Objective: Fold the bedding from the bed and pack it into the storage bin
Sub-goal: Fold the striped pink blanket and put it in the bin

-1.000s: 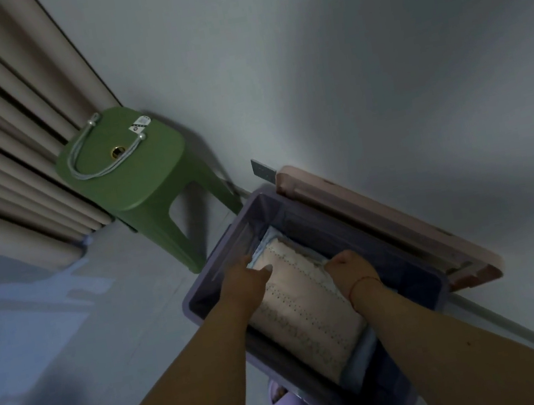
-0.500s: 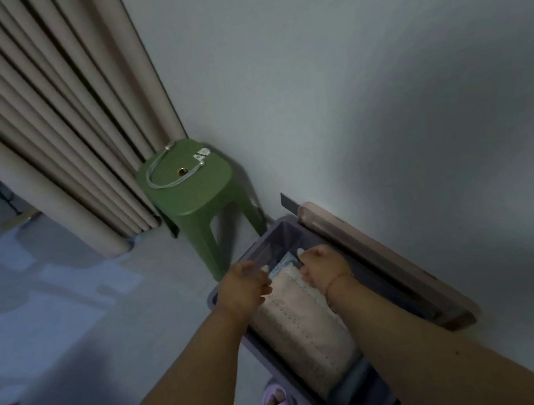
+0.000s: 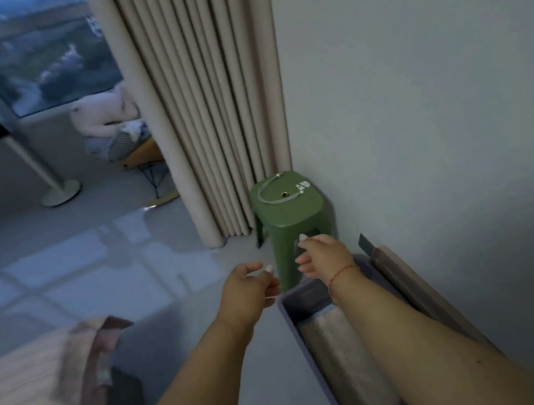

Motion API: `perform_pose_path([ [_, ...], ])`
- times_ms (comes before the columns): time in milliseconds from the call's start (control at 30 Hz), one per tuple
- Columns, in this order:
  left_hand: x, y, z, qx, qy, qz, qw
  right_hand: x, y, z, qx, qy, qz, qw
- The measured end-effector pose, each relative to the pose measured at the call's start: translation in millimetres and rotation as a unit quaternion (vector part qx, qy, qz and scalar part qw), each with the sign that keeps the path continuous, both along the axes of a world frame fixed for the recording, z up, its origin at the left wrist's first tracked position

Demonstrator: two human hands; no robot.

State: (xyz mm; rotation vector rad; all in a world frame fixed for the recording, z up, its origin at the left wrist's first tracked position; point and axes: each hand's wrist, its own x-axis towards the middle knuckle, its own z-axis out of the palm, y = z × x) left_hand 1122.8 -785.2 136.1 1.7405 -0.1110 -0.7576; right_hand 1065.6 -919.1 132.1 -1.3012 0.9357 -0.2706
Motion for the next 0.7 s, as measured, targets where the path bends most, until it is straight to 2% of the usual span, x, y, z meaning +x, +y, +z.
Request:
perform_pose_path([
  [200,2.6,99.7,37.0,-0.014,-0.029,0.09,0.995,30.5,90.2,33.6,0.028,-0.035,0.06,0.997],
  [400,-2.1,228.6,67.1,-0.009,-0.068,0.175,0.982,52.5,218.0,64.9,0.071,-0.088,0.137,0.984],
  [700,-32.6,427.8,94.2,-0.009,-0.094,0.337,0.937,67.4,403.6,100.7,0.073,-0.113,0.262,0.956],
])
